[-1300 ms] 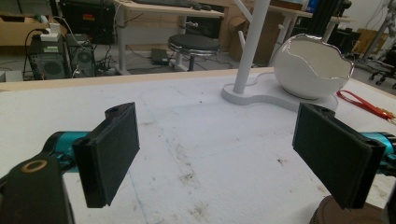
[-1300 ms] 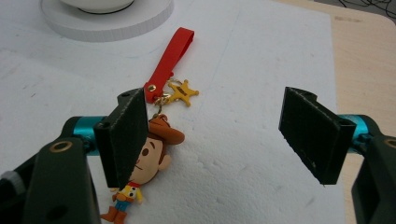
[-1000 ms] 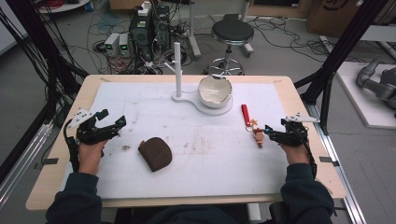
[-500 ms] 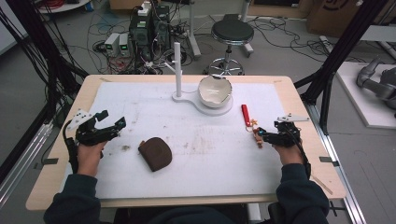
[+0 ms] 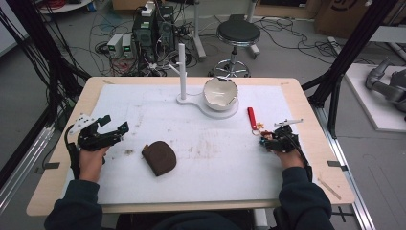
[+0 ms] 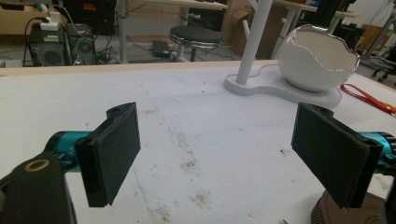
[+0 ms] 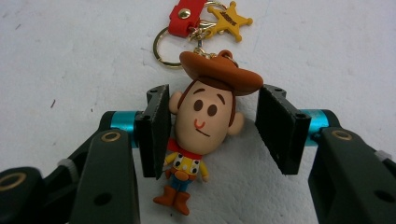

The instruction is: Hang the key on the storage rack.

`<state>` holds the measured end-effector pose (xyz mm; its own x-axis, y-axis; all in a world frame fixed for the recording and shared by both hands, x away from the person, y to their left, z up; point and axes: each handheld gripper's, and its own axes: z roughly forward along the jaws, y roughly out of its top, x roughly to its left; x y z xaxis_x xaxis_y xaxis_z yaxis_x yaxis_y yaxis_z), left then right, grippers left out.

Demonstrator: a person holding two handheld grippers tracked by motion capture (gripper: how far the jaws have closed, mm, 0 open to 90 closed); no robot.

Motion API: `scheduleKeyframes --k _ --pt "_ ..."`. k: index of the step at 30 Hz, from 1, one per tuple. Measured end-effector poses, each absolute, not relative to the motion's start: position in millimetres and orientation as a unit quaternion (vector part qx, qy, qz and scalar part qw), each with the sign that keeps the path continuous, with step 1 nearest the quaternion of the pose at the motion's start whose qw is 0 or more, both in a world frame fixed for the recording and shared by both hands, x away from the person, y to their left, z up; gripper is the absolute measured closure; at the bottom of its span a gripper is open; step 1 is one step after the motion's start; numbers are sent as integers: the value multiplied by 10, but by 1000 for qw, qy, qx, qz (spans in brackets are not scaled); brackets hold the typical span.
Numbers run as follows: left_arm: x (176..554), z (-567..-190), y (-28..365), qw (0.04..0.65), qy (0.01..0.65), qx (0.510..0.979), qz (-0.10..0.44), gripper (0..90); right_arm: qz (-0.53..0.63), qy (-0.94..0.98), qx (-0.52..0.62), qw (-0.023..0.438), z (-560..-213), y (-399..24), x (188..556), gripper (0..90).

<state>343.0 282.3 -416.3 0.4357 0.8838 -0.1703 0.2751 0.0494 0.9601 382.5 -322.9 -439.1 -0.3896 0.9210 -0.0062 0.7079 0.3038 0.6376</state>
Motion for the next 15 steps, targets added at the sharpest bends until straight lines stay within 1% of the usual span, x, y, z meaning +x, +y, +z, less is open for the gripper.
scheduleKeyframes --k 4,6,7,11,15 --pt "3434 -4175 2829 560 461 633 270 159 274 788 520 184 -4370 -3222 3845 482" --pt "3432 -4174 2827 560 461 633 270 160 270 788 519 192 -4339 -3202 3848 492" --pt "3433 -4175 2829 560 462 633 270 160 283 787 511 197 -4309 -3199 3842 564" --pt "3441 -4187 2819 558 464 633 269 164 322 783 480 229 -4122 -3144 3808 565" --pt "3442 -4189 2815 558 464 634 268 176 366 771 460 247 -3945 -3079 3812 566"
